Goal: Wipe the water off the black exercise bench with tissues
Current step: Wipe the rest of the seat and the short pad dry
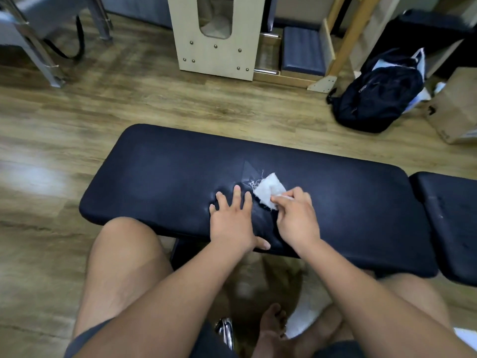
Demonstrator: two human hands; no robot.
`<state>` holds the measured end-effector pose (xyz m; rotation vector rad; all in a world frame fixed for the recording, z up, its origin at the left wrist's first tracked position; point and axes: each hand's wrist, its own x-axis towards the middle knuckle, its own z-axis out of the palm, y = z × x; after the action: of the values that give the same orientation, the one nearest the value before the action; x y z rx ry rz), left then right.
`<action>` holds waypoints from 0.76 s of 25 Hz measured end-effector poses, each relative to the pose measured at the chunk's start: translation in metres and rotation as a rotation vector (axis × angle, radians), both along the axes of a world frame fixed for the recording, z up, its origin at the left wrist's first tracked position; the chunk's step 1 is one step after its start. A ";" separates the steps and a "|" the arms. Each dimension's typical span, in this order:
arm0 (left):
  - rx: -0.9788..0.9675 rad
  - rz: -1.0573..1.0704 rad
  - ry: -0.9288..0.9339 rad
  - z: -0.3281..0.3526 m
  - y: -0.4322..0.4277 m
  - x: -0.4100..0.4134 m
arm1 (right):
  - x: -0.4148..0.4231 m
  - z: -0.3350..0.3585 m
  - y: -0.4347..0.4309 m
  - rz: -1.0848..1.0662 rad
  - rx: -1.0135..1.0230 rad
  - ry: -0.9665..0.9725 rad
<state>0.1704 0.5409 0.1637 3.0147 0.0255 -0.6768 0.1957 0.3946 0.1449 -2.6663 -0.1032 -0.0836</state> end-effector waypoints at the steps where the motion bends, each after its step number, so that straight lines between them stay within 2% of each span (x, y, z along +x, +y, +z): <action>1: -0.007 0.008 -0.002 0.000 -0.001 -0.002 | -0.016 0.001 -0.004 -0.020 0.002 0.000; 7: 0.000 0.039 -0.032 -0.006 -0.005 -0.015 | -0.082 0.008 -0.017 -0.045 0.006 0.032; 9: 0.009 0.046 -0.041 -0.003 -0.007 -0.016 | -0.096 0.009 -0.023 0.025 -0.008 0.086; 11: 0.027 0.043 -0.051 -0.002 -0.009 -0.018 | -0.105 0.010 -0.030 0.044 0.082 0.171; 13: 0.020 0.049 -0.049 -0.002 -0.010 -0.019 | -0.109 0.018 -0.040 -0.041 0.277 0.183; 14: 0.010 0.054 -0.041 -0.001 -0.010 -0.019 | -0.107 0.024 -0.049 -0.100 0.338 0.127; 17: 0.003 0.054 -0.022 -0.001 -0.011 -0.018 | -0.089 0.044 -0.104 -0.304 0.278 -0.088; 19: 0.009 0.051 -0.037 -0.001 -0.010 -0.020 | -0.077 0.045 -0.158 -0.491 0.169 -0.085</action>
<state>0.1503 0.5307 0.1626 3.0228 0.1038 -0.6176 0.1191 0.2363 0.1903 -2.4607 0.5110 -0.3454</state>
